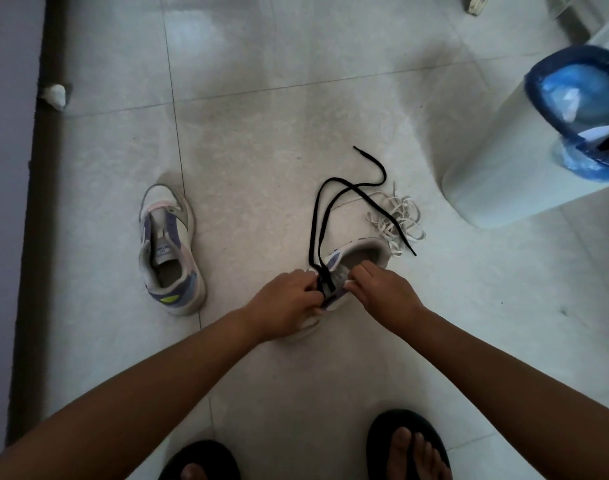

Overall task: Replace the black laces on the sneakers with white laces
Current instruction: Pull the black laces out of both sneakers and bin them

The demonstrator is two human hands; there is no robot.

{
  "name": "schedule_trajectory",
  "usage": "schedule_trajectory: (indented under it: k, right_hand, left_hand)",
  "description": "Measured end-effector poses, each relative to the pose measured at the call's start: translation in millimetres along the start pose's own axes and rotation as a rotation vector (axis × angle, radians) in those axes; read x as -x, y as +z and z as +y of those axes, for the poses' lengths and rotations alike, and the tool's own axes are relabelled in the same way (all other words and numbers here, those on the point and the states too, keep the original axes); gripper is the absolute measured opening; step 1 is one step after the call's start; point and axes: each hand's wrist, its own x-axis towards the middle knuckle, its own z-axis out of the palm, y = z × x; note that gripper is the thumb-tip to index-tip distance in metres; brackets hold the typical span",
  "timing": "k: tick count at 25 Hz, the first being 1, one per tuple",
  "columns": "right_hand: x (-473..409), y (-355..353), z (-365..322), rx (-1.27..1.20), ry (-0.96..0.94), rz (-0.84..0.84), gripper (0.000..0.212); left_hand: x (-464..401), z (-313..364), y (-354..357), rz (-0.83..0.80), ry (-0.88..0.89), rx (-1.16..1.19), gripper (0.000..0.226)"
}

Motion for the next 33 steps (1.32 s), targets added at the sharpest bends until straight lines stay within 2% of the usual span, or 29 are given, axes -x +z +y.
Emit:
schedule_trajectory:
  k: [2, 5, 9, 12, 13, 16, 19, 22, 24, 27, 30, 31, 33]
  right_hand:
    - [-1, 1, 0, 0.005, 0.045, -0.032, 0.026]
    - [-3, 5, -8, -0.049, 0.029, -0.056, 0.024]
    - [-3, 4, -12, -0.072, 0.070, -0.056, 0.021]
    - [-2, 4, -14, -0.086, 0.072, -0.044, 0.021]
    - [-2, 4, -13, -0.074, 0.070, -0.049, 0.022]
    - [-5, 2, -7, -0.053, 0.104, -0.051, 0.025]
    - [-6, 0, -1, -0.062, 0.131, -0.047, 0.025]
    - [-6, 2, -3, -0.057, 0.128, -0.056, 0.024]
    - [-7, 4, -6, -0.056, 0.133, -0.062, 0.024]
    - [-9, 5, -7, -0.074, 0.144, -0.075, 0.022]
    - [-8, 6, -6, -0.103, 0.154, -0.067, 0.021]
    - [-8, 6, -5, -0.100, 0.155, -0.070, 0.022]
    - [-9, 6, -4, -0.063, 0.153, -0.083, 0.023]
  left_hand:
    - [18, -16, -9, -0.020, -0.065, 0.038, 0.014]
    - [22, -12, -5, -0.013, -0.108, -0.108, 0.022]
    - [-8, 16, 12, 0.048, -0.021, -0.328, 0.034]
    - [-20, 25, 14, 0.030, 0.090, -0.549, 0.015]
    - [-19, 25, 12, 0.026, 0.115, -0.572, 0.013]
    - [2, 19, 8, 0.055, 0.101, -0.550, 0.032]
    - [41, -1, 6, 0.105, 0.108, -0.455, 0.027]
    - [55, -13, -7, -0.032, 0.098, -0.452, 0.021]
    - [36, -6, -10, -0.060, 0.100, -0.504, 0.004]
    - [-16, 22, -4, -0.031, 0.029, -0.544, 0.031]
    - [-45, 38, 14, -0.327, -0.126, -0.560, 0.032]
    - [-49, 39, 18, -0.384, -0.134, -0.562, 0.031]
    - [-45, 40, 20, -0.382, -0.116, -0.589, 0.033]
